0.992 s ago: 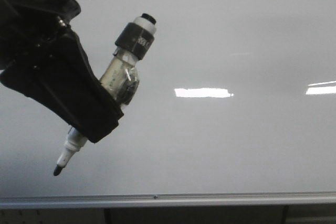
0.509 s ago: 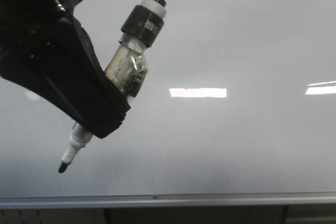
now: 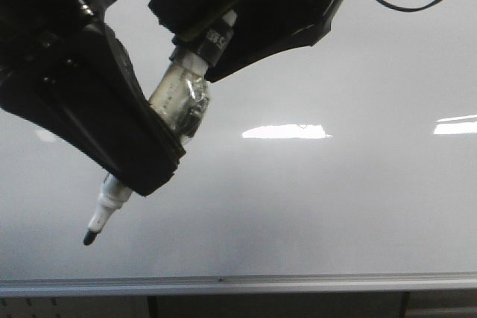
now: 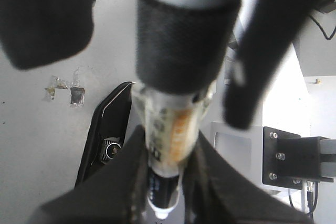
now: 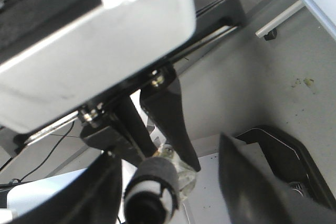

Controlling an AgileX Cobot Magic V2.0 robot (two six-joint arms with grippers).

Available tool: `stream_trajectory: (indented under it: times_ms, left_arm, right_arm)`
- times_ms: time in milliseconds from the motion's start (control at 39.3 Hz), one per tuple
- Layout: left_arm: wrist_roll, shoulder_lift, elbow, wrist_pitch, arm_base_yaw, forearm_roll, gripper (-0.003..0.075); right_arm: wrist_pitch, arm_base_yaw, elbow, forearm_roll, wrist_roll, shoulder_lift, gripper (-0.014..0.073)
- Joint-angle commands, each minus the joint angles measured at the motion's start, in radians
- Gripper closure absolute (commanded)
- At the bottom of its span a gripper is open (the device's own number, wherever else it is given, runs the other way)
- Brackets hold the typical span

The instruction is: Write number 0 on whiteboard

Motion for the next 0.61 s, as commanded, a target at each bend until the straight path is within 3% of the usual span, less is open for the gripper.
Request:
stream_trajectory:
  times_ms: [0,305,483,585]
  left_arm:
    - [0.005,-0.041,-0.031,0.069,-0.008,-0.062,0.0739]
    - [0.006,-0.041,-0.031,0.024,-0.008,-0.07,0.0739]
    - [0.006,-0.041,-0.031,-0.021,-0.008,-0.076,0.0719]
    - [0.008,-0.041,-0.031,-0.021,-0.008,-0.088,0.0582]
  right_arm:
    - [0.106,-0.001,-0.032,0.067,-0.015,-0.033,0.0267]
    - [0.13,-0.001,-0.031,0.067,-0.015,-0.031,0.0653]
    - [0.13,-0.001,-0.031,0.066,-0.015,-0.031,0.0662]
    - [0.13,-0.001,-0.031,0.066,-0.015,-0.031,0.0662]
